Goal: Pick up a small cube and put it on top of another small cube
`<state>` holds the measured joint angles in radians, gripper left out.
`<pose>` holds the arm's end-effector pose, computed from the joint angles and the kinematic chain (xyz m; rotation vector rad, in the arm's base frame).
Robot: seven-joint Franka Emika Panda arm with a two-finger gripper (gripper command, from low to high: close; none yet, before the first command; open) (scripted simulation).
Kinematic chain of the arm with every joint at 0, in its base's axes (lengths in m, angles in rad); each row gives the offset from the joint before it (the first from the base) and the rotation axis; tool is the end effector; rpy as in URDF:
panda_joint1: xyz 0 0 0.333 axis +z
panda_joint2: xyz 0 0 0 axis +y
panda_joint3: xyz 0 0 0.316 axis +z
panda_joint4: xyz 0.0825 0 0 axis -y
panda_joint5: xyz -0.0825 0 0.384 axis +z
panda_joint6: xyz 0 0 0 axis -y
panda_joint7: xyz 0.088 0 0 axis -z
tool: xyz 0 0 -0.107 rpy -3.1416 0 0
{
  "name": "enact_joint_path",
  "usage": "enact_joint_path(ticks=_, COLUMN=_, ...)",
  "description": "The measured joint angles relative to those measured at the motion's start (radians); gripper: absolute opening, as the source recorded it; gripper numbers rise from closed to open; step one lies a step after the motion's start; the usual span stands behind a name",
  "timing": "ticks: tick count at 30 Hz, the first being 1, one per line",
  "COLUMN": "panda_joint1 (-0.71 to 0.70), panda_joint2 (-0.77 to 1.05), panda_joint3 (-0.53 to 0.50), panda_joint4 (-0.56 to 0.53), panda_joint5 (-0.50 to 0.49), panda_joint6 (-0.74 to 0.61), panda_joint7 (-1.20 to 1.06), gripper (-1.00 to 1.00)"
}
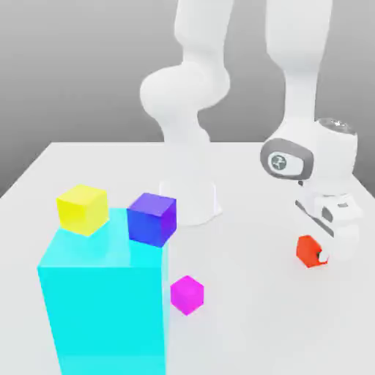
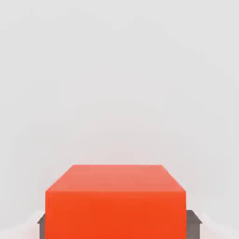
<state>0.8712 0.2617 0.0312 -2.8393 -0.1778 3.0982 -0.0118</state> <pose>0.2018 0.2814 0.1294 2.6855 1.6295 -0.0031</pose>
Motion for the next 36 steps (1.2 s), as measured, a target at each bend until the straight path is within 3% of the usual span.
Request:
enact_joint_path(ticks=3, panda_joint1=-0.015, panda_joint2=-0.028, panda_joint3=0.017, panda_joint4=-0.005, panda_joint5=0.008, panda_joint6=-0.023, panda_joint7=-0.006, gripper=-1.00)
enact_joint_path(ticks=9, panda_joint1=-0.055, panda_joint2=-0.236, panda_joint3=0.099, panda_joint4=-0.045, panda_joint5=0.159, panda_joint6=-0.190, panda_joint7=-0.118, gripper=-1.00)
enact_joint_path(ticks=11, panda_joint1=-0.052, panda_joint2=-0.290, panda_joint3=0.066, panda_joint4=-0.023, panda_joint5=0.176, panda_joint6=-0.264, panda_joint7=-0.126, gripper=-1.00)
enact_joint_path(ticks=30, panda_joint1=-0.598, panda_joint2=-0.651, panda_joint3=-0.333, panda_joint4=0.450, panda_joint5=0.054, panda_joint6=-1.085, panda_joint7=0.014, gripper=-1.00)
enact_joint_path(ticks=34, panda_joint1=-0.628, panda_joint2=-0.621, panda_joint3=-0.367, panda_joint4=0.389, panda_joint5=0.048, panda_joint6=-0.994, panda_joint7=0.016, gripper=-1.00)
enact_joint_path(ticks=35, panda_joint1=-0.630, panda_joint2=-0.610, panda_joint3=-0.370, panda_joint4=0.370, panda_joint5=0.048, panda_joint6=-0.965, panda_joint7=0.015, gripper=1.00)
enact_joint_path(ticks=36, panda_joint1=-0.630, panda_joint2=-0.610, panda_joint3=-0.370, panda_joint4=0.370, panda_joint5=0.048, panda_joint6=-0.965, panda_joint7=0.015, gripper=1.00)
